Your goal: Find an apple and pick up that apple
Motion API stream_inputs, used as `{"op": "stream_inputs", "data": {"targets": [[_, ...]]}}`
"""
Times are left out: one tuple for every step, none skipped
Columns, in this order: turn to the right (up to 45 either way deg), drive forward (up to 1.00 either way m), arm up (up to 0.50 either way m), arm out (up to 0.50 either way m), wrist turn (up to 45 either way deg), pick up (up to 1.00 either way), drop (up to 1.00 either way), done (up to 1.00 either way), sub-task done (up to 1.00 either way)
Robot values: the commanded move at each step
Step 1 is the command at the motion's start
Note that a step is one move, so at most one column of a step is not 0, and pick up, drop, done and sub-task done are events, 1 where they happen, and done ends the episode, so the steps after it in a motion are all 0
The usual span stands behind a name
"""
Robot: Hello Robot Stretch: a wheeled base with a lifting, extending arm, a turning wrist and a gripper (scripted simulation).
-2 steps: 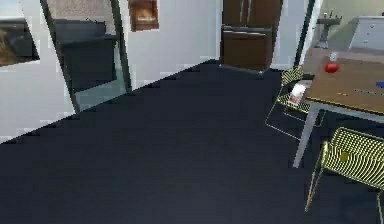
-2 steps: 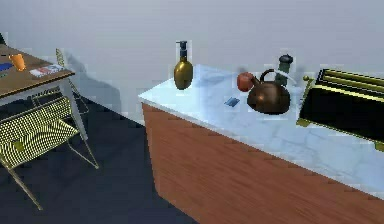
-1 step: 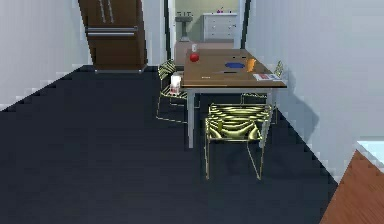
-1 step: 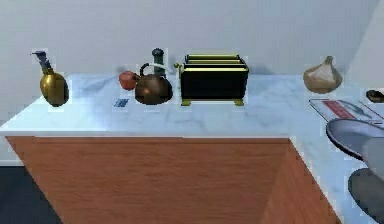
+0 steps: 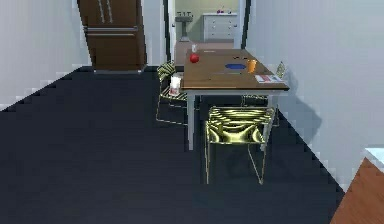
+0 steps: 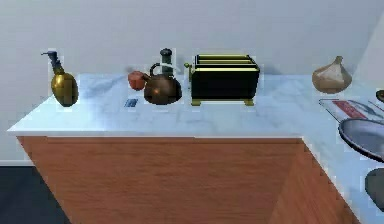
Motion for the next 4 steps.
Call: {"op": "stream_inputs", "data": {"targets": [[45.0, 0.0, 0.0, 0.0, 0.0, 0.0, 0.0, 0.0, 0.0], [9.0, 0.0, 0.0, 0.0, 0.0, 0.0, 0.0, 0.0, 0.0], [0.0, 0.05, 0.0, 0.0, 0.0, 0.0, 0.0, 0.0, 0.0], [-45.0, 0.0, 0.0, 0.0, 0.0, 0.0, 0.0, 0.0, 0.0]]}}
